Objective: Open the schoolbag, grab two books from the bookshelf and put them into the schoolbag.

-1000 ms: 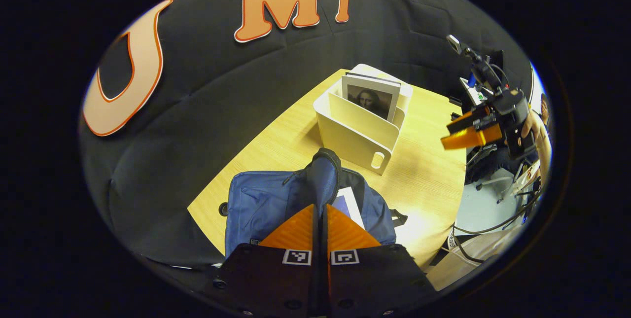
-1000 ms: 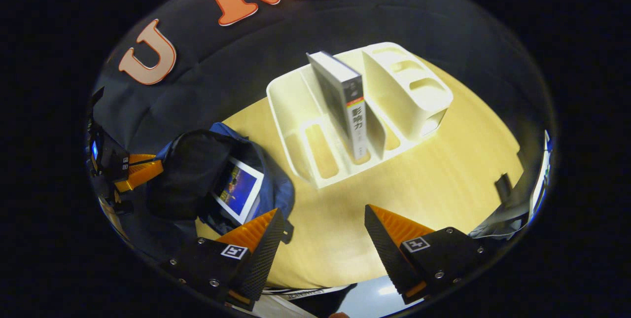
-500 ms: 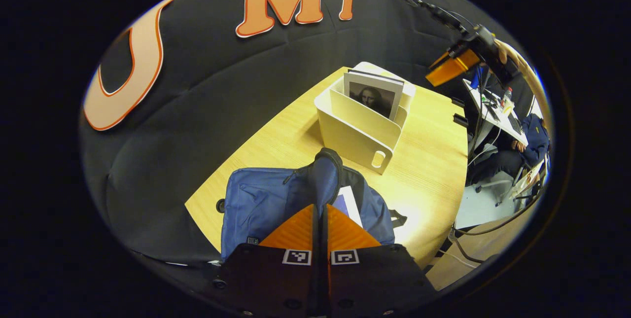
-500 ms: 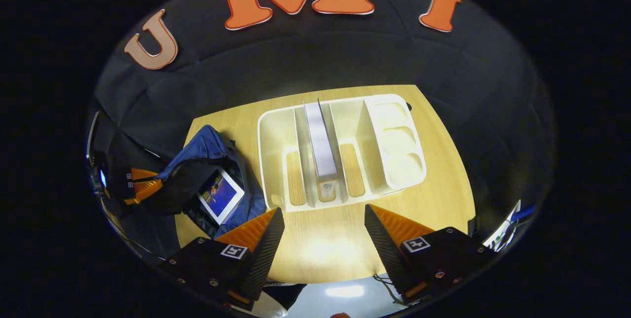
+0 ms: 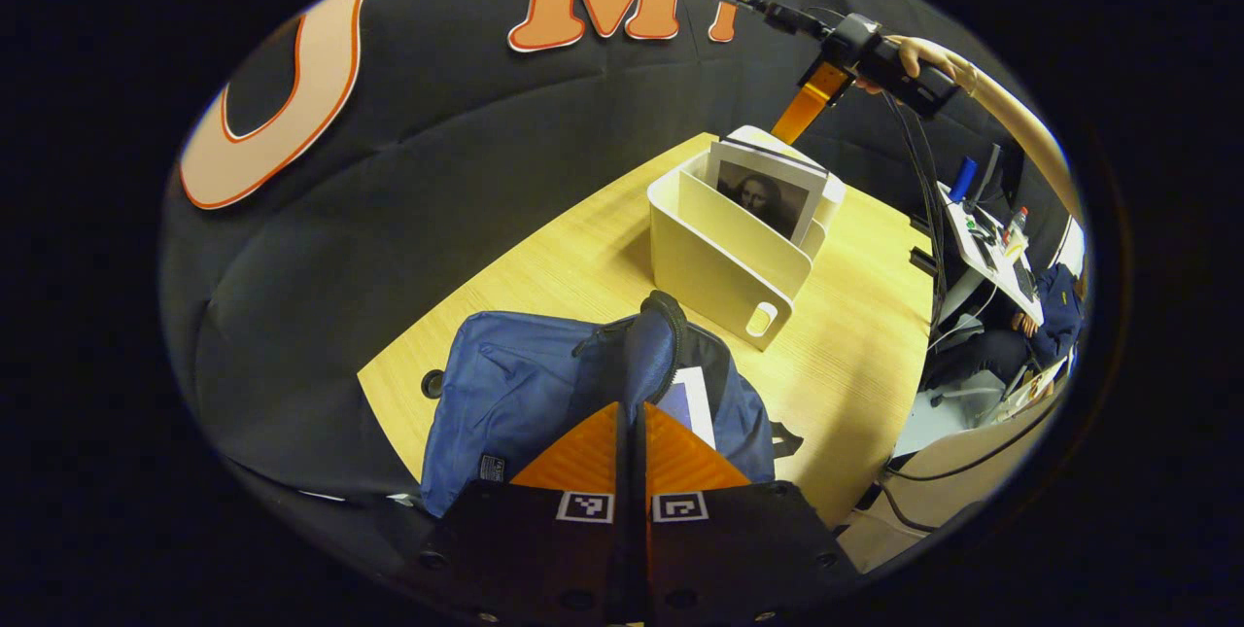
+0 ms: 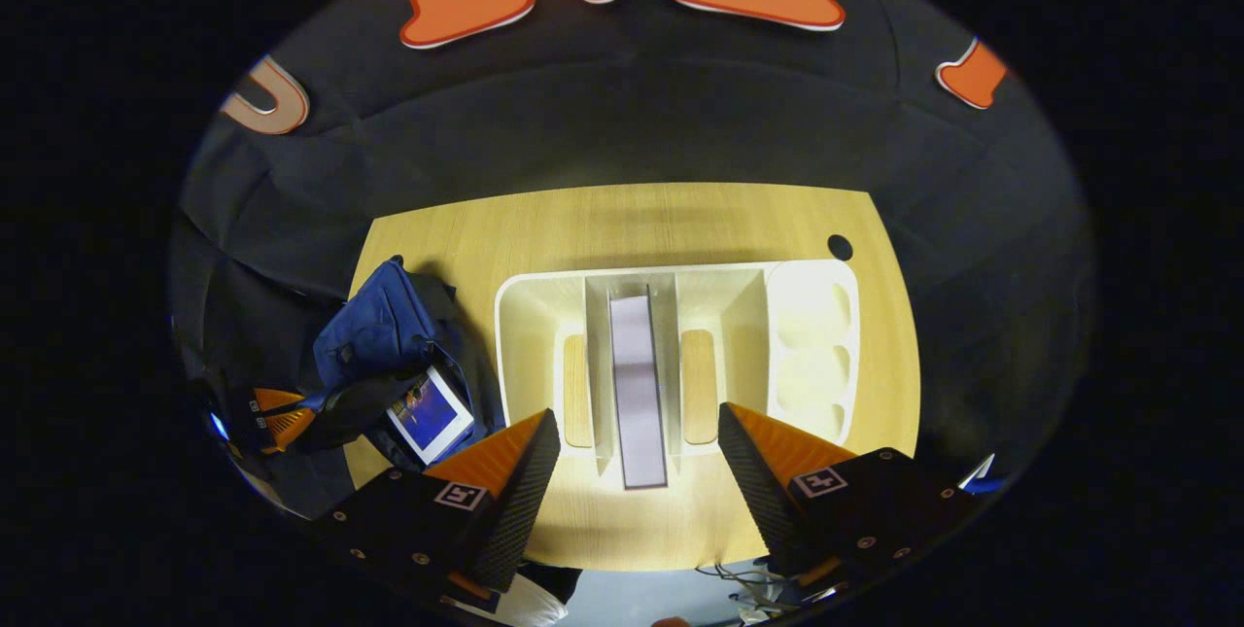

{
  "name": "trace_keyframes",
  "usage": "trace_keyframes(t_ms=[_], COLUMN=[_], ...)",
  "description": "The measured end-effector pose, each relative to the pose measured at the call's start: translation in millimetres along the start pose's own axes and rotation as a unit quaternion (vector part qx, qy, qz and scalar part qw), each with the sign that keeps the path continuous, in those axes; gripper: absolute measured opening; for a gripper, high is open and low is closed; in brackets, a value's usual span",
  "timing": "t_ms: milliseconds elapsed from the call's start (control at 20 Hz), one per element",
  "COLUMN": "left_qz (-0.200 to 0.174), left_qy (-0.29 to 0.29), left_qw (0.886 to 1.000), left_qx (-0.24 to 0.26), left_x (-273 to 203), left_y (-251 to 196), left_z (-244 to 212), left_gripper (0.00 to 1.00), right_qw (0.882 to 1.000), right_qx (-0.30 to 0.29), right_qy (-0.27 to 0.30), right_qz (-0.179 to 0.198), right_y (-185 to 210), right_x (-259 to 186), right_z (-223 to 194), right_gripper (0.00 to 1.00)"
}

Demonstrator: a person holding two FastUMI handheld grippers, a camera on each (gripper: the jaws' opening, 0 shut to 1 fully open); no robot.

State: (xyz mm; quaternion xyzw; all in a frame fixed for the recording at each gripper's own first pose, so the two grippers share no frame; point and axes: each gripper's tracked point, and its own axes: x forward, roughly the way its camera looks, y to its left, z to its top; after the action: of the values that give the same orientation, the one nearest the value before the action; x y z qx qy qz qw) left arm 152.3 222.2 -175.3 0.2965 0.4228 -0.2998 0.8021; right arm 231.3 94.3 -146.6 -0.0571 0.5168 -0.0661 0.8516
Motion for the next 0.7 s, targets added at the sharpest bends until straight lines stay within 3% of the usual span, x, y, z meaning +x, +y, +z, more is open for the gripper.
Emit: trace_keyframes(t_ms=[550,600,650,700], left_qz=[0.001,0.003,0.002,0.001], left_qy=[0.013,0.015,0.015,0.017], left_qw=[1.0,1.0,1.0,1.0], left_qx=[-0.01,-0.01,-0.011,-0.012], left_x=[5,4,5,6], left_y=[3,4,4,3], left_z=[-4,-5,-4,-6], left_gripper=[0.01,0.01,0.01,0.01], right_qw=[0.995,0.995,0.994,0.993], right_qx=[-0.03,-0.032,-0.039,-0.042], right_qy=[0.089,0.095,0.1,0.106], right_qz=[-0.023,-0.027,-0.031,-0.037], right_y=[-4,-5,-8,-12], right_x=[66,68,71,75], right_z=[-16,-18,-21,-23], right_gripper=[0.97,0.91,0.68,0.82])
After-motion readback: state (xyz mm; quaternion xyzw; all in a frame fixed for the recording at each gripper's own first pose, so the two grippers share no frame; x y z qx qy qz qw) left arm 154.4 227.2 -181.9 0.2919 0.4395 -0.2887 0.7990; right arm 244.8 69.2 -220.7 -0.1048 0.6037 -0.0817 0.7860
